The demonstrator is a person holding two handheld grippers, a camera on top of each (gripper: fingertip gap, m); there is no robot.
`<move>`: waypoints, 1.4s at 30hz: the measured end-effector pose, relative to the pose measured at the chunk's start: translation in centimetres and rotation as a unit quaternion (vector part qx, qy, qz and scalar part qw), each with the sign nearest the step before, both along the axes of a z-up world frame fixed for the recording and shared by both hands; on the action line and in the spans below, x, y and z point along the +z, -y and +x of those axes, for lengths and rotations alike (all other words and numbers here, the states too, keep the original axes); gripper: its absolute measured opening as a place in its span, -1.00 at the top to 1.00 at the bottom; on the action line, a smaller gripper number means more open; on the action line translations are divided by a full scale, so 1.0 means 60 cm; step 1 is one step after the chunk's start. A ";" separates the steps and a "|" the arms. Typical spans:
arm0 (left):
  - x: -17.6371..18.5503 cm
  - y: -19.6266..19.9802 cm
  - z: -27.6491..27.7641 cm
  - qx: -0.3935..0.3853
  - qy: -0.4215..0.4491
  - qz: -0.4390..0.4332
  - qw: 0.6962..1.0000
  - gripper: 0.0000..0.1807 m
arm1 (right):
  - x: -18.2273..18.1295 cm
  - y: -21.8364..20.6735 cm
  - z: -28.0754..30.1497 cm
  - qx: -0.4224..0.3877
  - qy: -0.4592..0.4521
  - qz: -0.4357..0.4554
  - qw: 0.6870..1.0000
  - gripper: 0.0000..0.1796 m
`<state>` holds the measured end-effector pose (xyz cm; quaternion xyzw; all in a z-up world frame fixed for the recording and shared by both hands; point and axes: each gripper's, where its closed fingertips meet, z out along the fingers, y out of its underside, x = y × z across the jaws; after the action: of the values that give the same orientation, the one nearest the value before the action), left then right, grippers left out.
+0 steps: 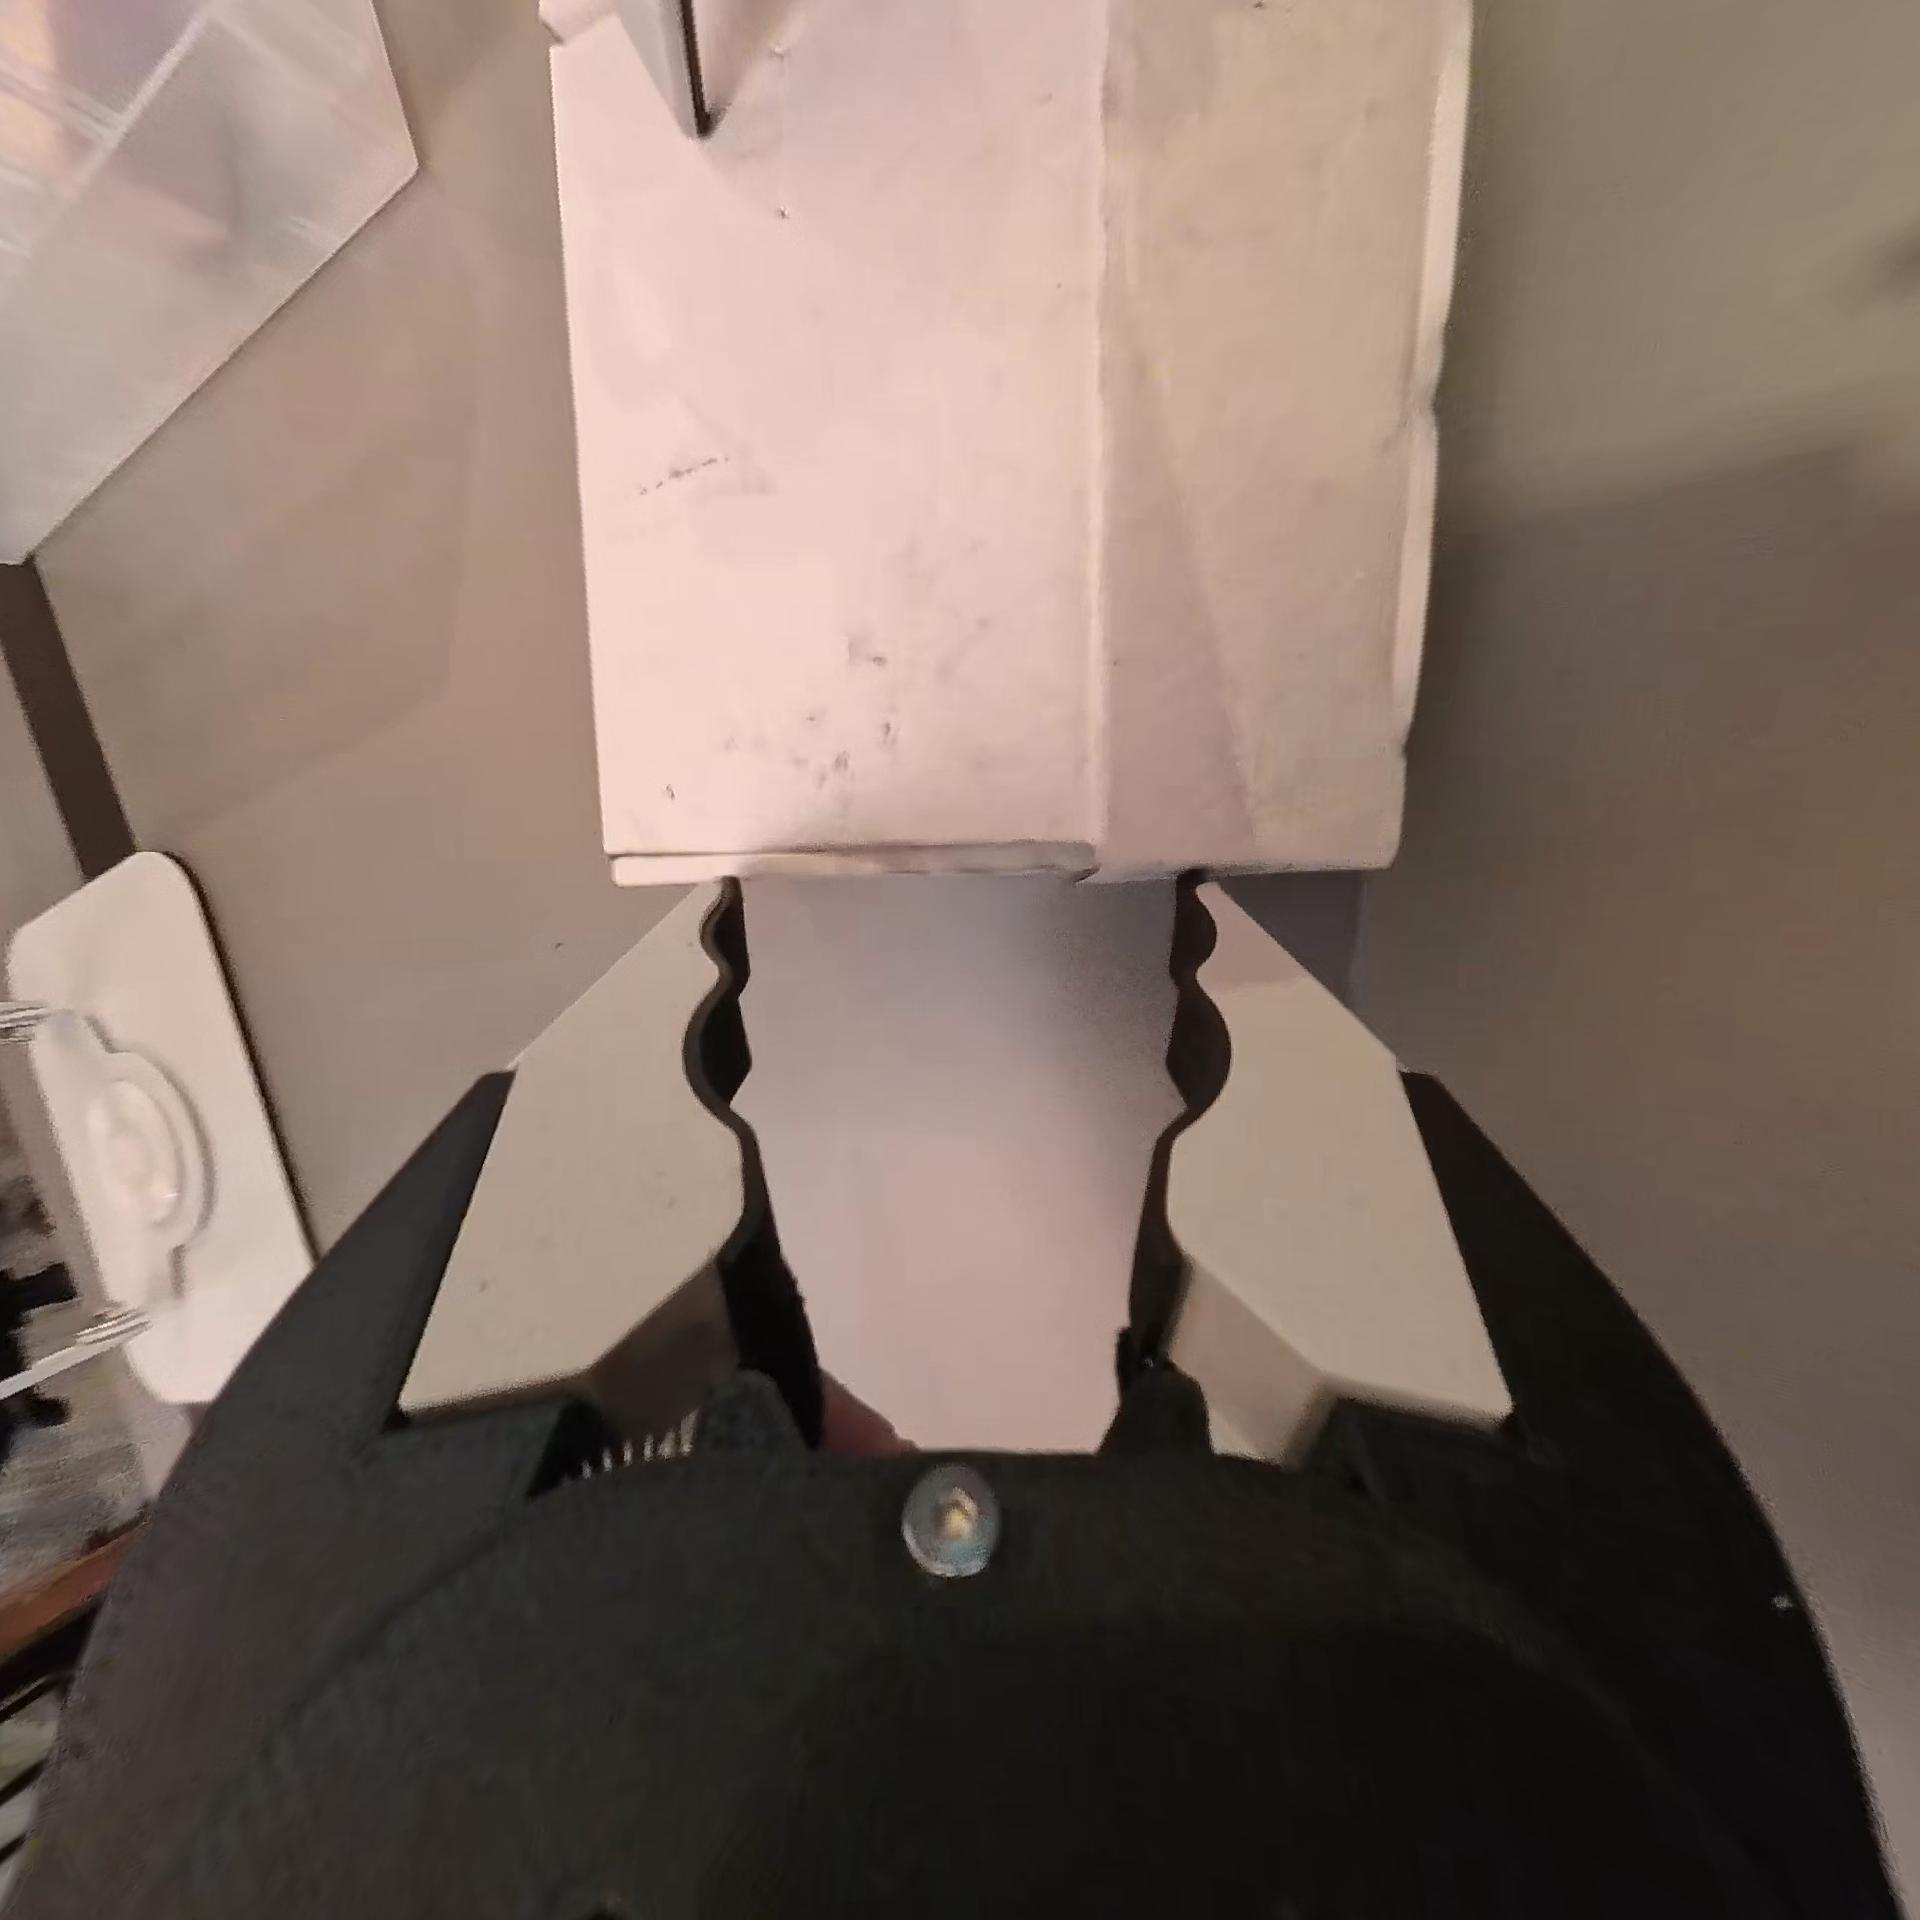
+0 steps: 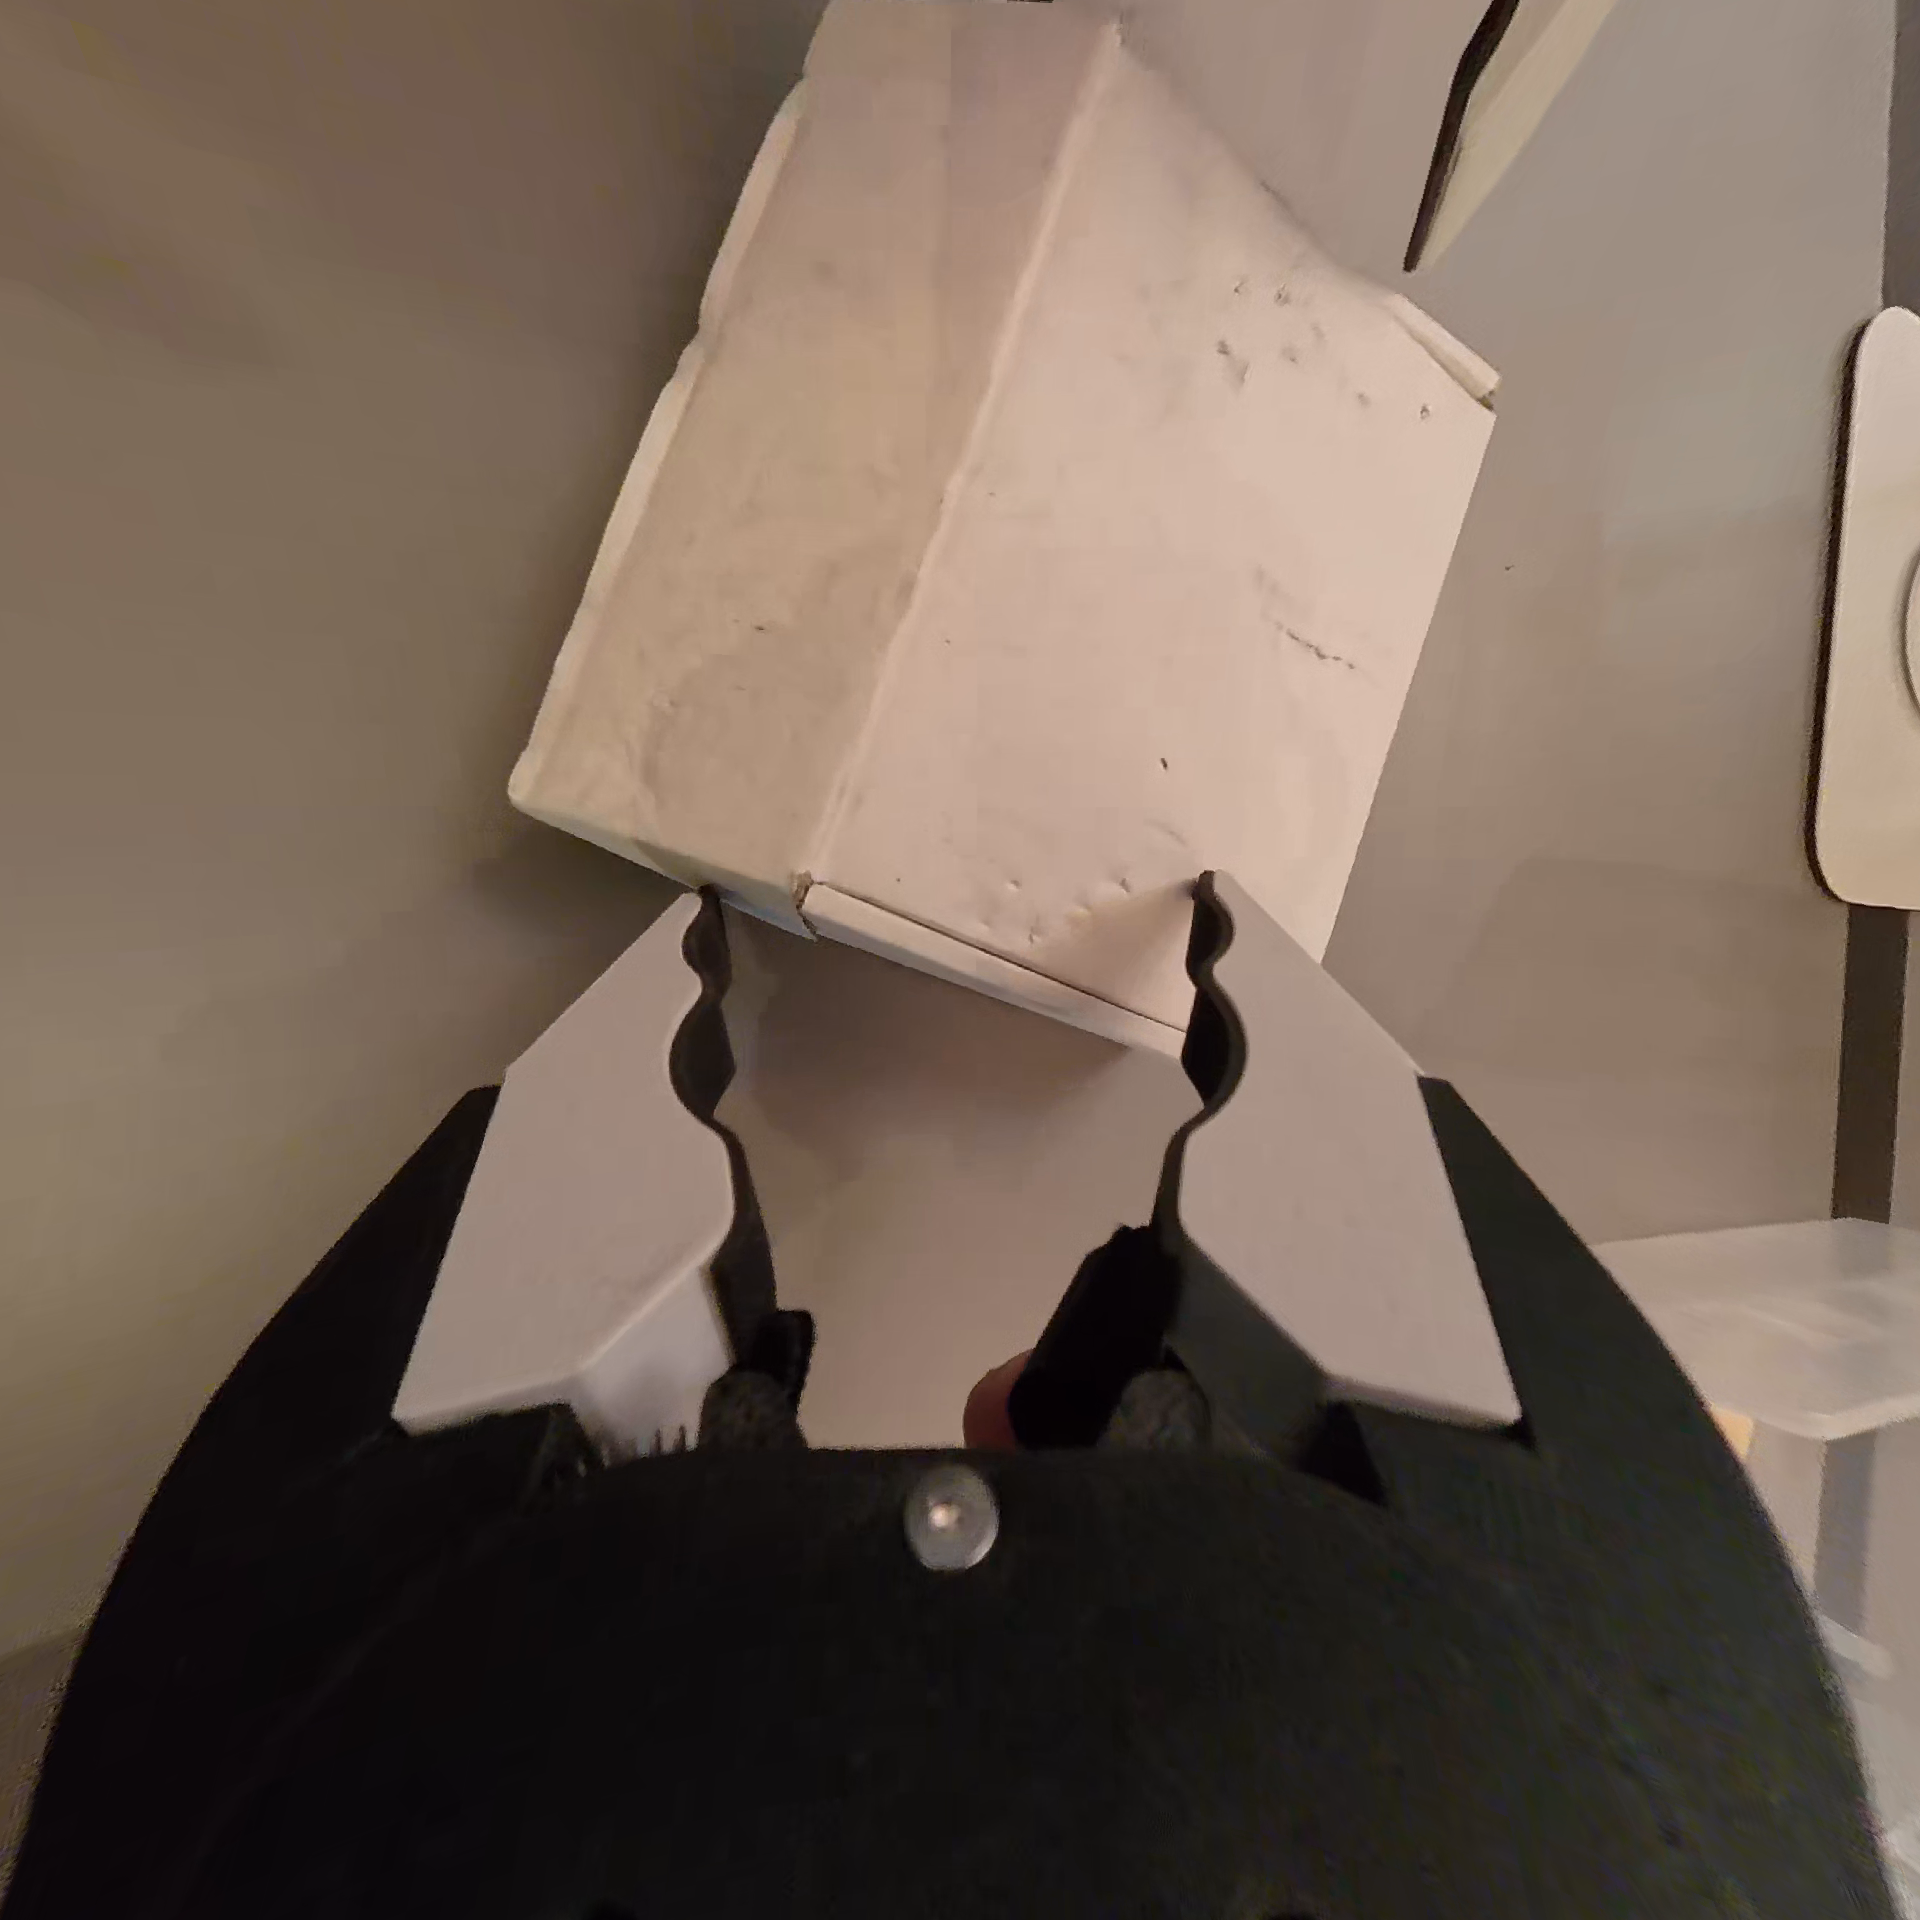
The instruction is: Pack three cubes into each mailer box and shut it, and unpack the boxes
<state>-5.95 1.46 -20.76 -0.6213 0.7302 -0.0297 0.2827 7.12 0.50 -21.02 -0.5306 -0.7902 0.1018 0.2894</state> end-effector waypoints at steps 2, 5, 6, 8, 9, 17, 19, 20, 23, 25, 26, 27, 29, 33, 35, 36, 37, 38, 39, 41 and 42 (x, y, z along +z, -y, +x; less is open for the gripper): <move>-0.002 0.005 0.005 0.008 0.016 -0.023 1.000 0.08 | 0.001 -0.001 0.002 0.010 0.005 -0.013 1.000 0.01; 0.002 0.015 0.012 0.025 0.048 -0.077 0.996 -0.06 | 0.004 0.001 0.005 0.021 0.004 -0.056 0.998 -0.03; 0.004 0.020 0.017 0.033 0.063 -0.100 0.992 -0.11 | 0.007 0.003 0.005 0.023 -0.001 -0.078 0.997 -0.06; 0.004 0.017 0.017 0.031 0.068 -0.092 0.993 -0.11 | 0.008 0.001 0.004 0.027 -0.013 -0.095 0.995 -0.06; 0.000 0.013 0.014 0.031 0.057 -0.078 0.995 -0.10 | 0.007 0.000 0.004 0.029 -0.014 -0.088 0.996 -0.04; -0.017 0.009 0.021 -0.007 0.012 0.025 1.000 -0.07 | -0.001 -0.003 0.005 0.032 0.019 -0.024 0.999 -0.02; -0.016 0.010 0.024 -0.015 0.005 0.047 0.999 -0.04 | -0.002 -0.005 0.006 0.036 0.025 -0.011 0.999 -0.01; -0.016 0.010 0.024 -0.015 0.006 0.055 0.998 -0.03 | -0.003 -0.005 0.007 0.035 0.030 -0.003 0.999 -0.01; -0.017 0.013 0.024 -0.009 0.033 0.047 0.998 -0.01 | -0.004 -0.006 0.008 0.039 0.039 -0.001 0.998 -0.02; -0.016 0.017 0.027 -0.008 0.047 0.028 0.998 -0.04 | -0.002 -0.005 0.008 0.045 0.034 -0.020 0.998 -0.02; -0.015 0.018 0.029 -0.008 0.050 0.021 0.998 -0.06 | -0.001 -0.004 0.009 0.048 0.034 -0.030 0.998 -0.03; -0.015 0.019 0.028 -0.012 0.048 0.019 0.999 -0.06 | 0.000 -0.004 0.009 0.051 0.035 -0.035 0.997 -0.04; -0.016 0.021 0.026 -0.020 0.042 0.013 0.999 -0.09 | 0.001 -0.002 0.011 0.056 0.041 -0.042 0.997 -0.05; -0.013 0.026 0.024 -0.029 0.039 -0.013 0.999 -0.11 | 0.004 -0.003 0.011 0.061 0.043 -0.056 0.996 -0.02; -0.011 0.024 0.024 -0.031 0.042 -0.020 0.998 -0.08 | 0.007 -0.005 0.010 0.064 0.041 -0.068 0.995 0.02; -0.010 0.024 0.024 -0.033 0.043 -0.023 0.998 -0.07 | 0.008 -0.005 0.010 0.064 0.042 -0.077 0.994 0.02; -0.010 0.024 0.024 -0.035 0.044 -0.025 0.998 -0.07 | 0.009 -0.004 0.010 0.064 0.043 -0.085 0.993 0.01; -0.010 0.024 0.024 -0.035 0.045 -0.027 0.998 -0.07 | 0.010 -0.004 0.010 0.065 0.044 -0.089 0.993 0.01; -0.010 0.024 0.024 -0.035 0.045 -0.028 0.998 -0.07 | 0.010 -0.004 0.010 0.065 0.046 -0.090 0.993 0.02; -0.010 0.024 0.023 -0.036 0.043 -0.028 0.998 -0.08 | 0.011 -0.002 0.010 0.064 0.050 -0.097 0.992 0.00; -0.011 0.024 0.024 -0.035 0.042 -0.028 0.998 -0.08 | 0.011 -0.004 0.010 0.063 0.051 -0.096 0.992 0.02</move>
<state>-4.53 0.02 -21.39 -0.6009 0.7380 -0.0861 0.2948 7.70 0.73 -20.33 -0.5093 -0.8225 0.1677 0.1897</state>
